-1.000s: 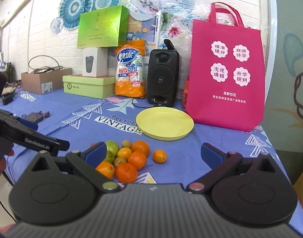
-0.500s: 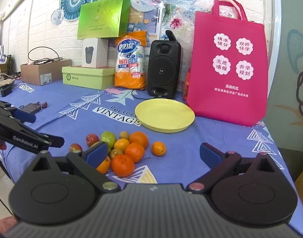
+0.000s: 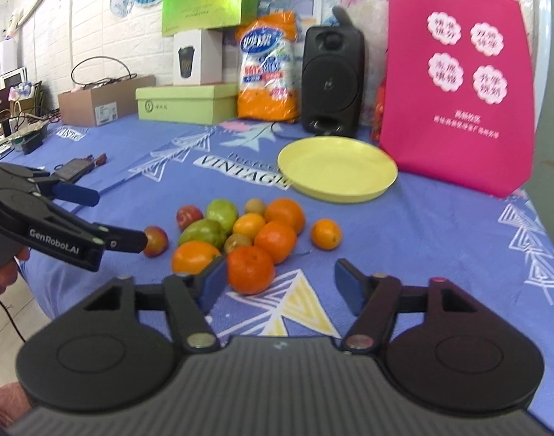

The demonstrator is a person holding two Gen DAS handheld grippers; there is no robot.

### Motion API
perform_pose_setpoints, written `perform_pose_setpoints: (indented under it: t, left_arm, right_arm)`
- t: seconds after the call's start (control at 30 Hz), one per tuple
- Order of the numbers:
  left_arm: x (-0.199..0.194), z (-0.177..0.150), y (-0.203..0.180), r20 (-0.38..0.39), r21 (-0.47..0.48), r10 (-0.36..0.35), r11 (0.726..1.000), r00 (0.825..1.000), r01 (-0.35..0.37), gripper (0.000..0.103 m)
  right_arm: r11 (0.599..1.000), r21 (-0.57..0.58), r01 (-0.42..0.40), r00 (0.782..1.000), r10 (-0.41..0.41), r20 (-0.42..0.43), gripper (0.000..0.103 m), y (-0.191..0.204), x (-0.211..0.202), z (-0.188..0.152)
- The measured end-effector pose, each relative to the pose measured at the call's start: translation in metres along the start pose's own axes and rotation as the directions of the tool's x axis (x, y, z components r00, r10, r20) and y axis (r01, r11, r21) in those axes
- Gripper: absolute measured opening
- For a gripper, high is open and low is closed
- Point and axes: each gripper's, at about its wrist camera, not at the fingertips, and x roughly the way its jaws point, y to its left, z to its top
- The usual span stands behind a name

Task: Organize fruits
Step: 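Grasp a red plum with the left tool while the right tool grasps an orange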

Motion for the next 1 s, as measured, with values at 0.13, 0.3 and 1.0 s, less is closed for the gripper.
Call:
perform_pose_setpoints:
  t: [0.13,0.3,1.0]
  left_arm:
    - [0.010,0.000,0.000,-0.012,-0.004,-0.012,1.000,1.000,0.012,0.100]
    - [0.024,0.000,-0.005,-0.035,0.009,-0.050,0.999,0.998,0.050,0.074]
    - [0.043,0.002,-0.002,-0.071,-0.051,-0.116,0.992,0.991,0.112,0.027]
  right_arm:
    - [1.000,-0.004,-0.024,0.999,0.024,-0.028,0.055,-0.001,0.013,-0.002]
    - [1.000,-0.002,-0.025,0.999,0.025,-0.042,0.055,-0.002,0.022,-0.004]
    - [0.995,-0.092,-0.043,0.992,0.031,-0.125,0.056,0.012,0.060,-0.006]
